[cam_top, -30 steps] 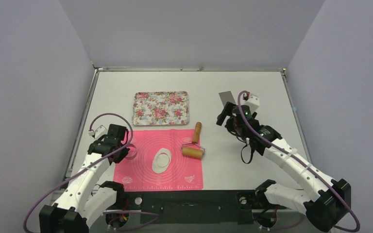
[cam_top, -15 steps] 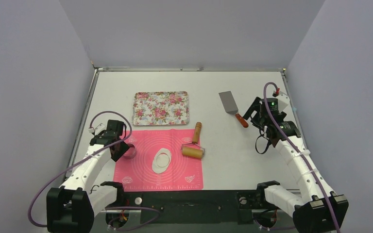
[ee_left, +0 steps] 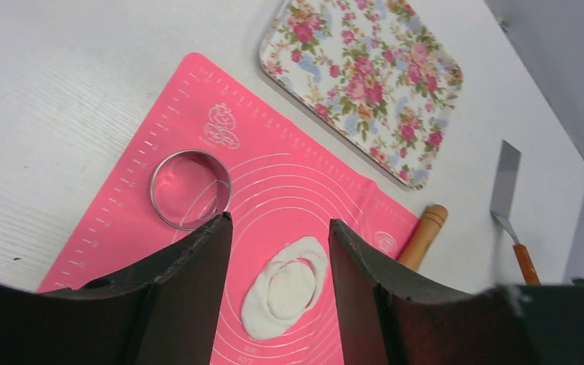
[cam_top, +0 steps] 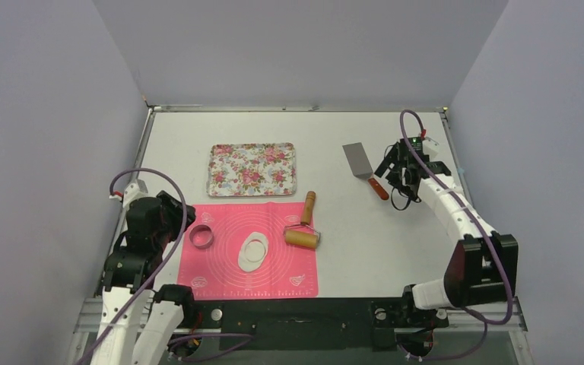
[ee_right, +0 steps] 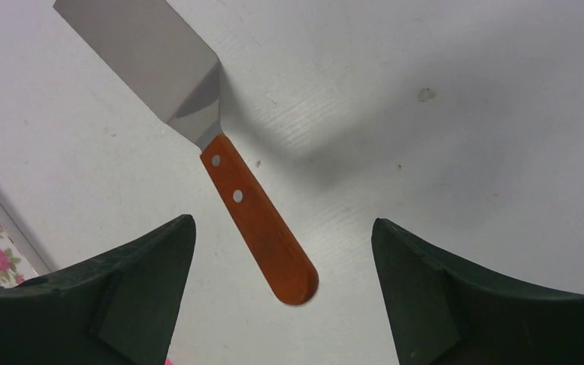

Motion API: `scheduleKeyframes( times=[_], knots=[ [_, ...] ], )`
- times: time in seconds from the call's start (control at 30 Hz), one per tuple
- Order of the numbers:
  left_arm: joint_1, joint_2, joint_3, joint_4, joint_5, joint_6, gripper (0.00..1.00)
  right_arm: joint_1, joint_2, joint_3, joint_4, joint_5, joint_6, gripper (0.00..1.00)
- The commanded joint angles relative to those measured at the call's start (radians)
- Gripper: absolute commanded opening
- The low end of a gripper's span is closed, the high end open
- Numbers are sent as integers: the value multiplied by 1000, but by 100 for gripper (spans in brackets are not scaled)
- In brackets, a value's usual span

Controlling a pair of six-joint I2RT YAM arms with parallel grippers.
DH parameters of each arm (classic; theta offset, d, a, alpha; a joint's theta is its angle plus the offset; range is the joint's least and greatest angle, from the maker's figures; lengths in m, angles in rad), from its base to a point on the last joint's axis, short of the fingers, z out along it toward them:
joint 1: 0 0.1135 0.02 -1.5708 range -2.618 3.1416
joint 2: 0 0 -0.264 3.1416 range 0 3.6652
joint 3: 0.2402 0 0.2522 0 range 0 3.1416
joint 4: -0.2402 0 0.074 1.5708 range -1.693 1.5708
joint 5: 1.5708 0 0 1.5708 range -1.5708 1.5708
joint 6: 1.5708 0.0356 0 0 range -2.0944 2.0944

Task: Roll out the dumpling wrappers from the dough
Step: Place the dumpling mold on the work surface, then pick up the spatula from the center of the board.

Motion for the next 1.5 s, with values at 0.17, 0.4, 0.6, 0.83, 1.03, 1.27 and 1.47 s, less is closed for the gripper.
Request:
scheduleKeyframes(
  times=[0.17, 0.4, 0.6, 0.83, 1.03, 1.27, 1.47],
  knots=[
    [3, -72, 6, -19, 134, 46, 50, -75, 271, 56, 233, -251, 265, 80],
    [4, -74, 6, -31, 115, 46, 52, -88, 369, -6, 368, -393, 328, 78],
    [4, -70, 3, -36, 105, 41, 53, -89, 383, -62, 484, -473, 387, 69],
    [4, -74, -1, -44, 106, 28, 53, -95, 407, -124, 574, -536, 453, 46],
    [4, -95, 10, -75, 94, 21, 54, -112, 385, -169, 633, -557, 491, 19],
    [4, -111, 16, -79, 104, 16, 54, -122, 298, -168, 571, -557, 406, 0],
    [5, -124, 1, -56, 162, 36, 54, -105, 144, -122, 367, -507, 142, 0]
  ],
)
